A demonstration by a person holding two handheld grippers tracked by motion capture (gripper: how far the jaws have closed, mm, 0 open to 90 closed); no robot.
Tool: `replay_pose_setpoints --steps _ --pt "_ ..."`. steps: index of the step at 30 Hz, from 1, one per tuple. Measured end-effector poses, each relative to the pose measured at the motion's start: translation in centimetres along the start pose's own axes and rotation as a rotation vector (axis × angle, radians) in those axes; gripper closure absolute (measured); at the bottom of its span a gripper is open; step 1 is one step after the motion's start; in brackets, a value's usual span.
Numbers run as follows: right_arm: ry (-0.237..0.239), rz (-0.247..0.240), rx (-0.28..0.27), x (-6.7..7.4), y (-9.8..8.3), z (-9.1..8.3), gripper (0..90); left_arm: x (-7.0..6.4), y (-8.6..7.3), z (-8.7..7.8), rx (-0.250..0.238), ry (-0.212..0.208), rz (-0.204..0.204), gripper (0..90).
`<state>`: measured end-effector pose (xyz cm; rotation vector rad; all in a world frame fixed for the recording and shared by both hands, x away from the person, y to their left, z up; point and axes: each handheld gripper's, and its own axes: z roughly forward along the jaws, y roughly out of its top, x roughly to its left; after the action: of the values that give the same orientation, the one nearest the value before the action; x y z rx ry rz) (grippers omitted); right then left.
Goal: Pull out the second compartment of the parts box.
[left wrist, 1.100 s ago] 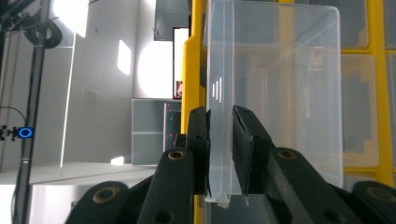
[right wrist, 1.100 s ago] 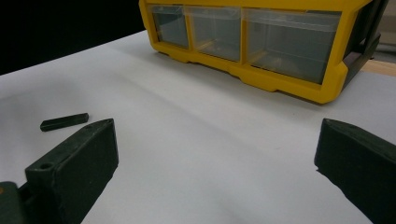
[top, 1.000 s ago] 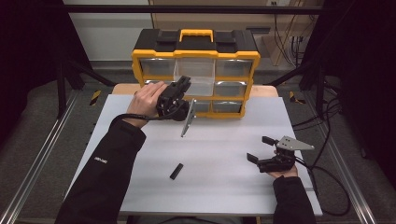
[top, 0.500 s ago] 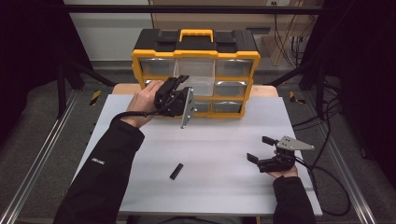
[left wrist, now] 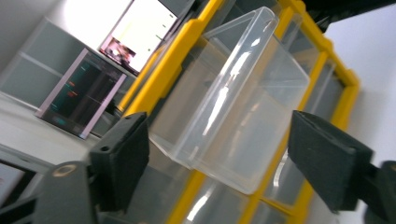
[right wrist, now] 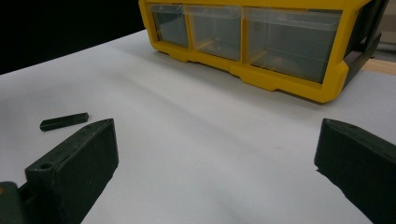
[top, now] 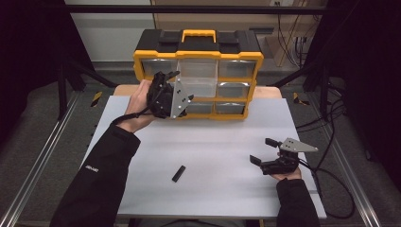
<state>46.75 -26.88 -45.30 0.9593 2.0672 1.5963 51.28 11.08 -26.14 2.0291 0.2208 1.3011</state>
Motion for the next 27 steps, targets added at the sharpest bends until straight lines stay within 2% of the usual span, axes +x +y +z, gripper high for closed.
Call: replay_pose_setpoints --steps 4,5,6,13,19,21,22,23,27 --pt "0.001 0.000 0.001 0.0 0.0 0.0 0.1 0.1 -0.5 -0.5 0.020 -0.018 -0.080 13.3" --pt "0.001 -0.001 0.001 0.0 0.0 0.0 0.1 0.1 -0.9 -0.7 0.021 -0.023 -0.123 10.6" --pt "0.001 -0.001 0.001 0.0 0.0 0.0 0.1 0.1 -0.9 -0.7 0.021 -0.023 -0.123 9.7" --pt "0.001 -0.003 0.003 0.0 0.0 0.1 0.1 0.6 -2.3 -1.7 0.019 -0.048 -0.282 3.9" --pt "0.000 -0.002 0.005 0.0 0.0 0.1 0.1 0.4 -4.1 -2.3 0.043 -0.053 -0.365 0.8" --pt "0.003 0.001 0.006 0.1 -0.1 0.2 0.2 0.6 -4.7 -2.5 0.040 -0.056 -0.400 0.6" --pt "0.002 -0.001 0.008 0.0 -0.1 0.2 0.1 0.7 -5.3 -2.7 0.033 -0.064 -0.436 0.6" --pt "0.002 0.000 0.009 0.0 -0.1 0.2 0.1 0.7 -5.3 -2.7 0.033 -0.064 -0.436 0.5" --pt "0.003 0.000 0.008 0.0 -0.1 0.2 0.1 0.8 -6.5 -2.9 0.020 -0.074 -0.507 0.0"
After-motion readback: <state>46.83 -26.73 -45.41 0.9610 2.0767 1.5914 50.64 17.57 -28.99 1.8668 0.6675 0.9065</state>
